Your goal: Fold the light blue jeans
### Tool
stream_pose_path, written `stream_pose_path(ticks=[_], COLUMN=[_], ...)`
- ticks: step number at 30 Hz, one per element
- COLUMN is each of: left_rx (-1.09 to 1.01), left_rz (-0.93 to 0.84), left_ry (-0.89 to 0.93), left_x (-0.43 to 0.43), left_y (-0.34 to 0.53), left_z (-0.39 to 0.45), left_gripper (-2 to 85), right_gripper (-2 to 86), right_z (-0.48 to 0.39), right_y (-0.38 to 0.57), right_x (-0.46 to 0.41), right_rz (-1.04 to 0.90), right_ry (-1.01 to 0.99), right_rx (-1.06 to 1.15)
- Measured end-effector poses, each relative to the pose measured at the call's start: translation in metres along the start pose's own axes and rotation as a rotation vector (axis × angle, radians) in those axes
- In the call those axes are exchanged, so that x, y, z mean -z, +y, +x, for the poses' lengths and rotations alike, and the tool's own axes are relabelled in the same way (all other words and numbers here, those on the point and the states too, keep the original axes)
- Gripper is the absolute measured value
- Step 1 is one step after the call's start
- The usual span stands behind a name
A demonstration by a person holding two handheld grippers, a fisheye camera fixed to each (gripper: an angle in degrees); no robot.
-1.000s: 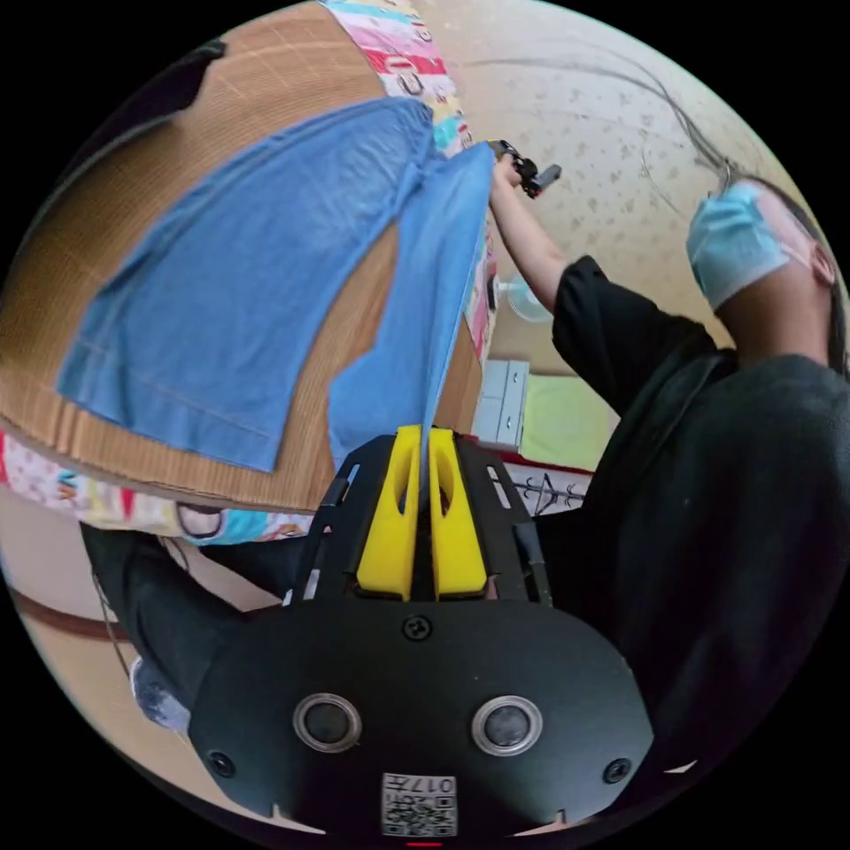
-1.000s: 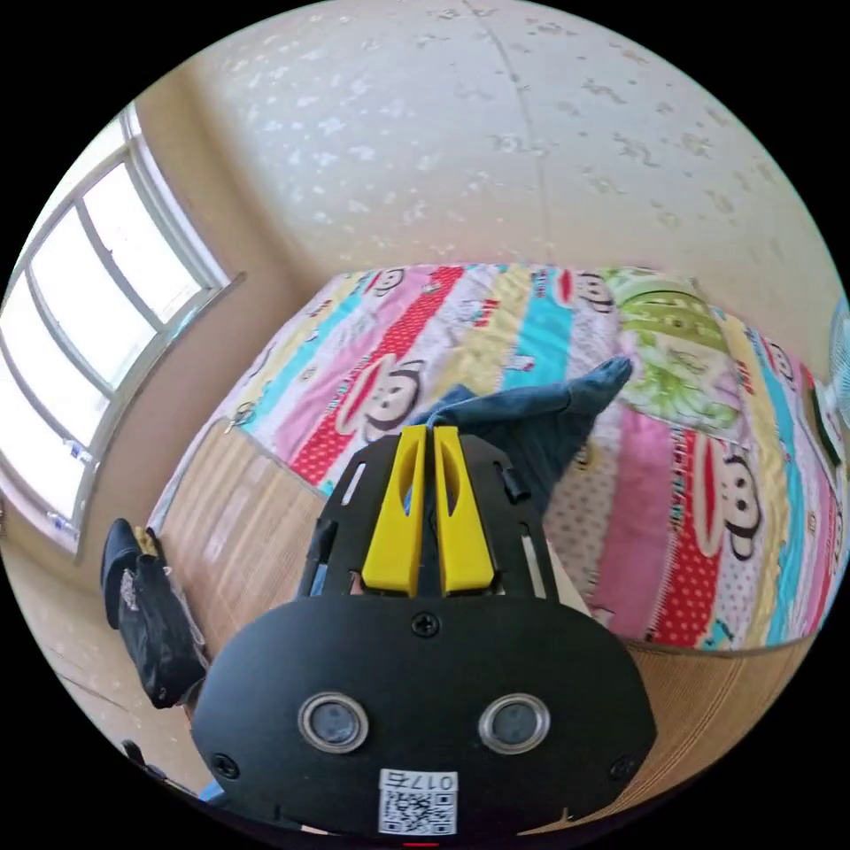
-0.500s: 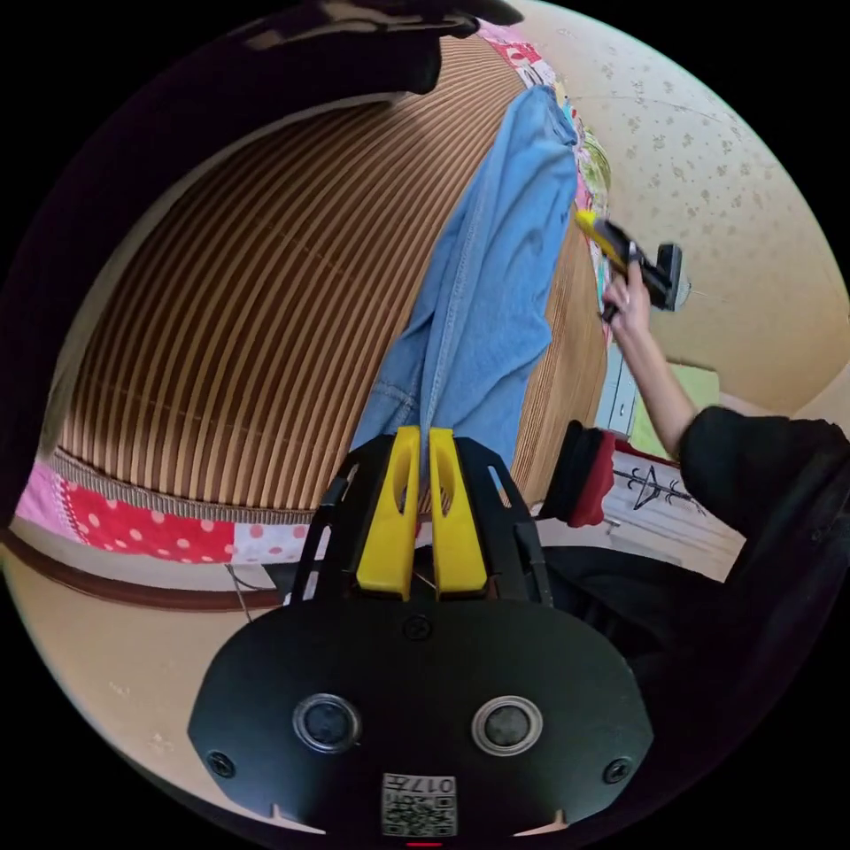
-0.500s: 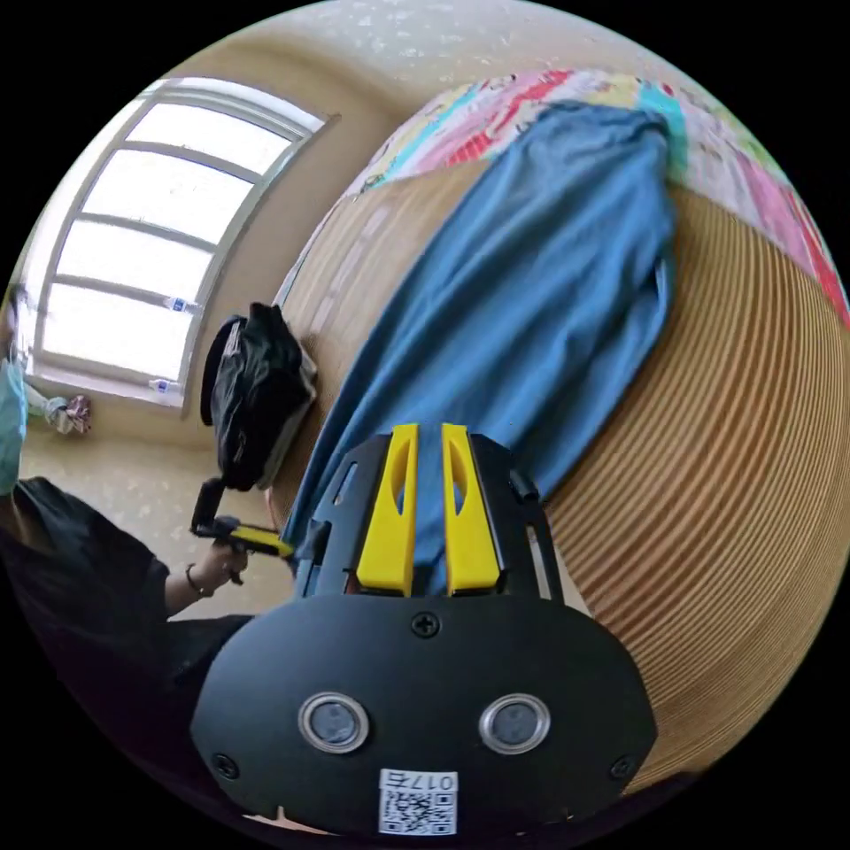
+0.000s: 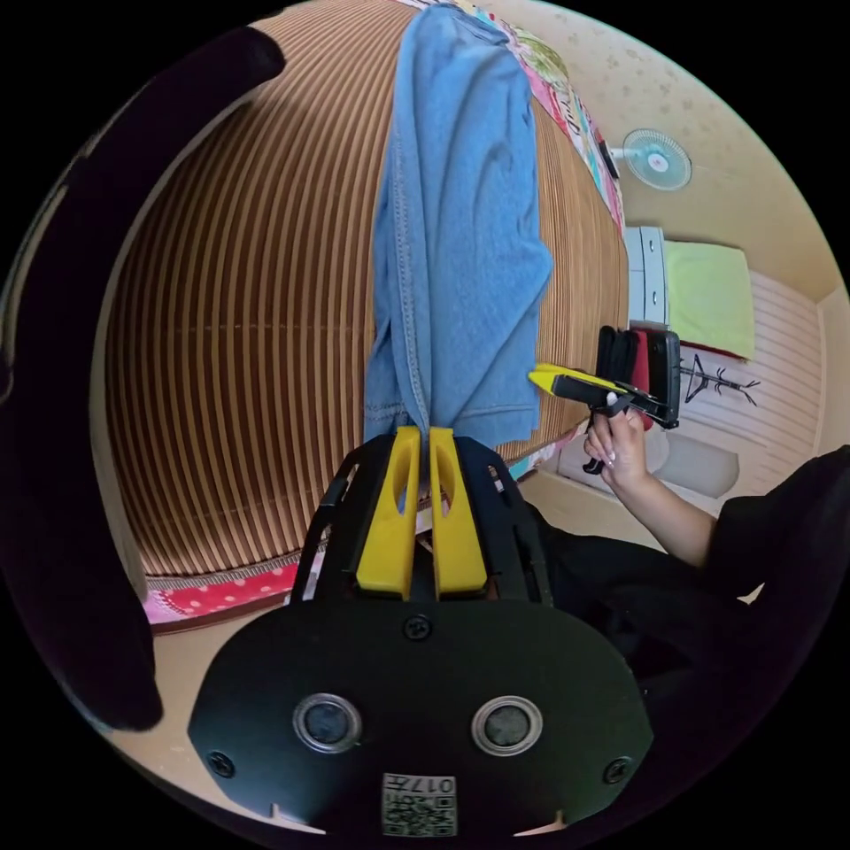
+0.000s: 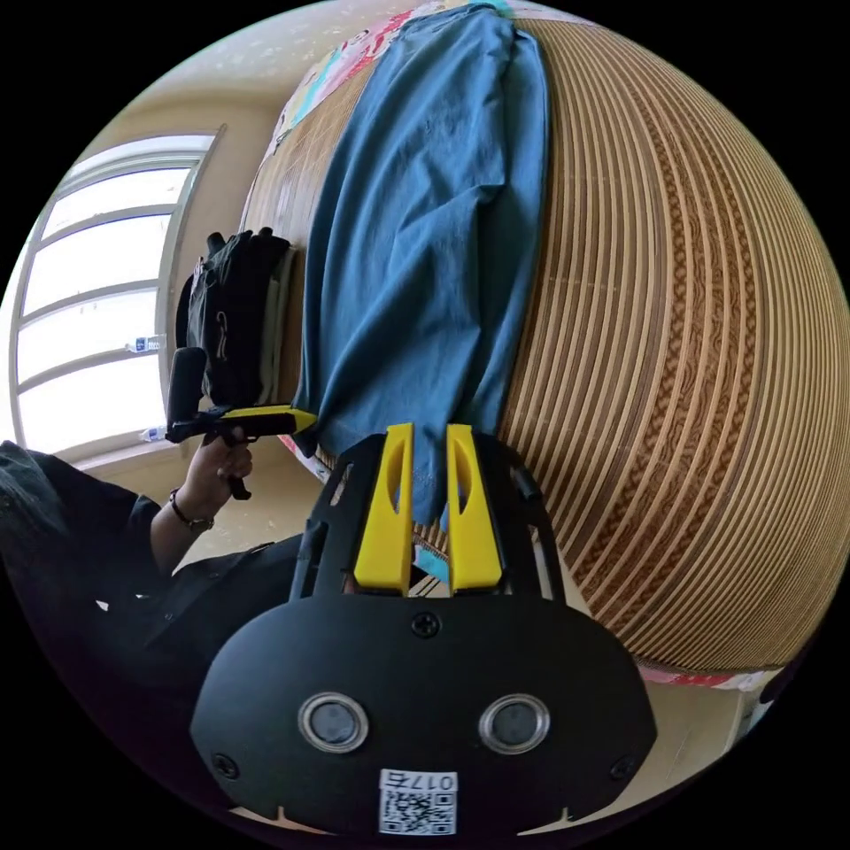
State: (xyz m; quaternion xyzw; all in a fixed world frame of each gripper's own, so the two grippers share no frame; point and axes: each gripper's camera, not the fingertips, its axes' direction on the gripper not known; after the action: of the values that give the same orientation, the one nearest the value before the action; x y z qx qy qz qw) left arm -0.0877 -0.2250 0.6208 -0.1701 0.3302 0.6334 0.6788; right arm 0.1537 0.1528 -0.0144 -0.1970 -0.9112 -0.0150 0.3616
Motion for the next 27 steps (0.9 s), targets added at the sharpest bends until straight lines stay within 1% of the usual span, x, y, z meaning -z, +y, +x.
stream_pose_path(ticks=[3, 5, 6, 7, 8, 10, 12, 14, 16, 19, 22, 23, 25, 27], left_rx=[-0.015, -0.060, -0.114, -0.171, -0.194, -0.238, -0.239, -0.204, -0.155, -0.042, 0.030, 0.036, 0.056, 0.023], left_rz=[-0.030, -0.010, 0.030, 0.077, 0.097, 0.130, 0.133, 0.113, 0.084, 0.105, 0.122, 0.125, 0.154, 0.207], left_ry=[0.001, 0.037, 0.106, 0.217, 0.280, 0.511, 0.571, 0.475, 0.316, 0.250, 0.180, 0.164, 0.071, 0.009], left_x=[0.010, 0.025, 0.039, 0.052, 0.059, 0.073, 0.074, 0.065, 0.041, 0.009, -0.009, -0.010, -0.004, 0.008], left_y=[0.000, 0.005, 0.010, 0.017, 0.020, 0.029, 0.035, 0.039, 0.039, 0.036, 0.041, 0.043, 0.055, 0.063], left_z=[0.011, 0.023, 0.032, 0.039, 0.041, 0.042, 0.041, 0.042, 0.040, 0.024, 0.021, 0.023, 0.040, 0.061], left_gripper=[-0.7, -0.8, -0.8, -0.8, -0.8, -0.9, -0.9, -0.9, -0.9, -0.6, -0.1, 0.0, 0.9, 2.5], right_gripper=[2.0, 1.2, 1.0, 0.9, 0.7, 0.6, 0.5, 0.6, 0.6, 0.8, 1.5, 2.1, 3.5, 5.7], right_z=[-0.002, -0.005, -0.006, -0.008, -0.010, -0.013, -0.014, -0.008, 0.004, 0.029, 0.049, 0.053, 0.053, 0.051], right_y=[0.017, 0.039, 0.046, 0.060, 0.074, 0.093, 0.107, 0.113, 0.113, 0.106, 0.104, 0.105, 0.107, 0.110], right_x=[0.006, 0.034, 0.043, 0.062, 0.079, 0.099, 0.106, 0.090, 0.068, 0.032, 0.011, 0.010, 0.016, 0.029], right_rz=[0.004, 0.075, 0.103, 0.155, 0.203, 0.265, 0.293, 0.276, 0.267, 0.242, 0.220, 0.216, 0.216, 0.245], right_ry=[-0.025, -0.094, -0.103, -0.101, -0.093, -0.087, -0.085, -0.063, -0.016, 0.022, 0.007, -0.004, -0.021, -0.020], right_rx=[-0.020, -0.040, -0.047, -0.065, -0.084, -0.097, -0.091, -0.096, -0.116, -0.160, -0.210, -0.218, -0.212, -0.189])
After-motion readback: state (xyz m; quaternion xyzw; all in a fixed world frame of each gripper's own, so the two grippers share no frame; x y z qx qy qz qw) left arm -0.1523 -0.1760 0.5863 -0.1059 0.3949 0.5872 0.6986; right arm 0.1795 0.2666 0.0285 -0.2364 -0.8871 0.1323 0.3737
